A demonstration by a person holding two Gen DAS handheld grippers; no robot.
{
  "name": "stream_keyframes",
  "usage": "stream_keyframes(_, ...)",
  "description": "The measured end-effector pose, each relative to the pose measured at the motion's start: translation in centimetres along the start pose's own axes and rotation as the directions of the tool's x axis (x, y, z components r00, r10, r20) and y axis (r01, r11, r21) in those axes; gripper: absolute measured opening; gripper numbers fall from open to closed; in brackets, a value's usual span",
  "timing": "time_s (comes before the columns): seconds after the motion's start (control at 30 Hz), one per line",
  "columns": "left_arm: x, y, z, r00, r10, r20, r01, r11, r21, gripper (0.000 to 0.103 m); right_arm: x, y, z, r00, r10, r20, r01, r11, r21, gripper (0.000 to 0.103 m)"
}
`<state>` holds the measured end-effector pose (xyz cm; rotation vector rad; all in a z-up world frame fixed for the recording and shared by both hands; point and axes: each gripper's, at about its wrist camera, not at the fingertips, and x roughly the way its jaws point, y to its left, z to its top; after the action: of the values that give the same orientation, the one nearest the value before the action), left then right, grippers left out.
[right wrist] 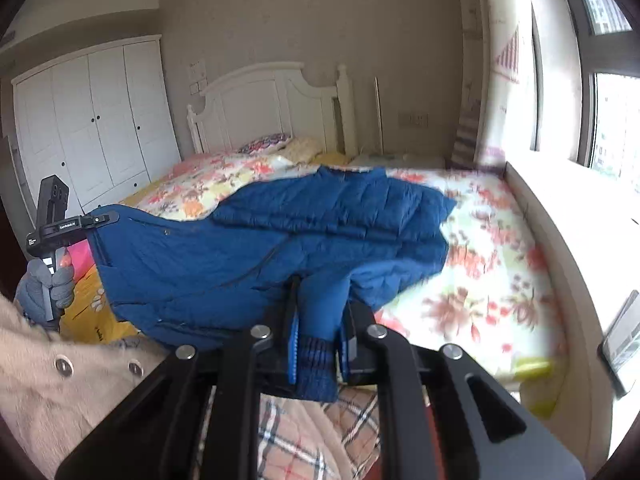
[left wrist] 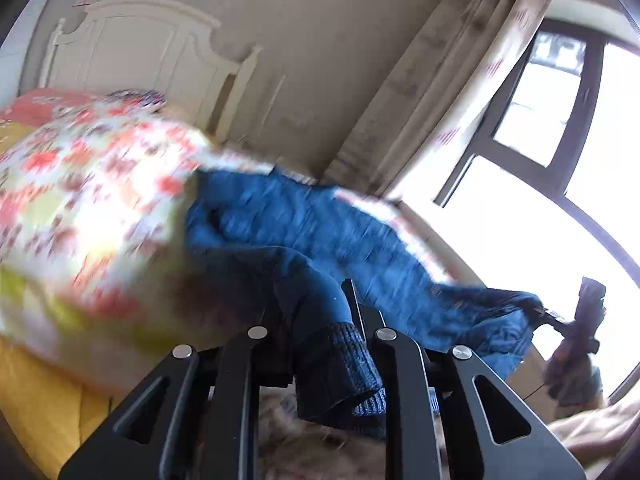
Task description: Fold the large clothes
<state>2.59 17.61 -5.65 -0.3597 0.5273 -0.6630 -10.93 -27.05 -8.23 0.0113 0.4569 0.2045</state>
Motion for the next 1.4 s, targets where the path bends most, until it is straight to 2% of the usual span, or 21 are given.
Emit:
stream_keyframes(0.07, 2.8, 0.5, 5.2, 0.999, -0.047, 0.014, 0.047, 0.998, -0.039, 0.018, 2.1, -0.9, 4.3, 1.000, -0.012, 0.023, 0.013, 0.999, -0.032, 0.014)
stream_keyframes(0.13, 6.8, 1.9, 9.9, 0.999, -0.049, 0.003, 0.049, 0.994, -0.098, 0.019, 6.1, -3.5, 9.3, 1.000, -0.008, 0.013, 0.008, 1.000, -0.001, 0.014)
stream_keyframes(0.23, 15.4, 5.1, 16.7, 0.999, 0.009, -0.038, -0.016, 0.983, -0.185, 0.019, 13.2, -8.8, 15.6, 0.999, -0.035, -0.019, 0.037, 0.996, 0.079, 0.014)
stream_keyframes(0.3, 20.1, 7.2, 19.0, 0.996, 0.039, -0.084, -0.057, 0.973, -0.225, 0.020, 17.4, -12.6, 18.1, 0.999, -0.021, -0.042, 0.029, 0.982, 0.189, 0.016)
stream_keyframes(0.37, 26.3, 11.5, 21.1, 0.988, 0.007, -0.154, -0.061, 0.934, -0.351, 0.022, 22.6, -17.0, 19.4, 0.997, 0.034, -0.067, -0.008, 0.938, 0.345, 0.022)
stream_keyframes(0.43, 30.8, 15.4, 21.6, 0.978, -0.026, -0.205, -0.072, 0.886, -0.457, 0.025, 27.7, -20.5, 19.1, 0.992, 0.044, -0.114, 0.013, 0.891, 0.453, 0.035)
stream_keyframes(0.5, 33.1, 19.6, 21.1, 0.978, -0.061, -0.199, -0.065, 0.819, -0.571, 0.029, 30.5, -21.9, 18.3, 0.988, 0.045, -0.150, 0.038, 0.861, 0.508, 0.061)
stream_keyframes(0.53, 33.1, 21.1, 20.6, 0.981, -0.075, -0.180, -0.050, 0.796, -0.604, 0.044, 31.2, -22.4, 17.9, 0.990, 0.015, -0.142, 0.060, 0.856, 0.513, 0.066)
stream_keyframes(0.57, 33.0, 22.6, 20.4, 0.986, -0.071, -0.154, -0.039, 0.786, -0.616, 0.056, 31.3, -23.2, 17.7, 0.992, -0.031, -0.124, 0.089, 0.861, 0.500, 0.071)
stream_keyframes(0.6, 32.4, 24.0, 20.4, 0.991, -0.034, -0.132, -0.053, 0.794, -0.605, 0.082, 31.2, -23.4, 17.1, 0.992, -0.047, -0.119, 0.100, 0.866, 0.491, 0.073)
stream_keyframes(0.63, 31.5, 25.0, 20.4, 0.993, 0.006, -0.119, -0.076, 0.801, -0.594, 0.087, 31.6, -24.1, 17.0, 0.990, -0.065, -0.125, 0.118, 0.867, 0.484, 0.073)
stream_keyframes(0.7, 30.3, 26.3, 20.9, 0.986, 0.083, -0.147, -0.149, 0.838, -0.525, 0.087, 31.6, -25.1, 16.3, 0.973, -0.136, -0.188, 0.204, 0.887, 0.414, 0.074)
stream_keyframes(0.8, 30.5, 24.9, 21.4, 0.965, 0.132, -0.225, -0.203, 0.922, -0.329, 0.086, 33.1, -24.2, 15.8, 0.956, -0.141, -0.259, 0.209, 0.944, 0.257, 0.074)
stream_keyframes(0.83, 31.2, 23.9, 21.3, 0.956, 0.120, -0.267, -0.189, 0.949, -0.251, 0.087, 33.6, -23.9, 15.6, 0.954, -0.122, -0.276, 0.189, 0.954, 0.231, 0.074)
stream_keyframes(0.87, 31.7, 22.9, 21.1, 0.948, 0.095, -0.304, -0.161, 0.967, -0.200, 0.087, 34.8, -23.5, 15.4, 0.950, -0.081, -0.303, 0.151, 0.965, 0.215, 0.074)
stream_keyframes(0.93, 33.6, 20.5, 20.4, 0.928, 0.066, -0.368, -0.100, 0.992, -0.076, 0.087, 36.9, -23.0, 15.1, 0.938, -0.067, -0.339, 0.136, 0.973, 0.185, 0.074)
stream_keyframes(1.07, 36.3, 17.8, 19.0, 0.891, 0.121, -0.437, -0.090, 0.992, 0.092, 0.089, 40.2, -21.9, 15.1, 0.916, -0.060, -0.397, 0.120, 0.984, 0.128, 0.074)
stream_keyframes(1.13, 37.4, 17.9, 18.5, 0.873, 0.111, -0.475, -0.067, 0.992, 0.108, 0.089, 41.3, -21.2, 15.2, 0.908, -0.047, -0.417, 0.098, 0.990, 0.101, 0.074)
stream_keyframes(1.23, 38.5, 18.9, 18.3, 0.857, 0.103, -0.506, -0.056, 0.993, 0.107, 0.088, 42.4, -20.6, 15.2, 0.900, -0.058, -0.431, 0.087, 0.995, 0.047, 0.074)
stream_keyframes(1.37, 39.6, 19.7, 18.7, 0.862, 0.080, -0.501, -0.042, 0.995, 0.088, 0.083, 42.7, -20.9, 15.0, 0.902, -0.055, -0.428, 0.085, 0.995, 0.053, 0.075)
stream_keyframes(1.4, 39.6, 19.6, 18.9, 0.866, 0.074, -0.494, -0.035, 0.996, 0.088, 0.077, 42.6, -20.9, 15.0, 0.904, -0.054, -0.424, 0.086, 0.995, 0.057, 0.074)
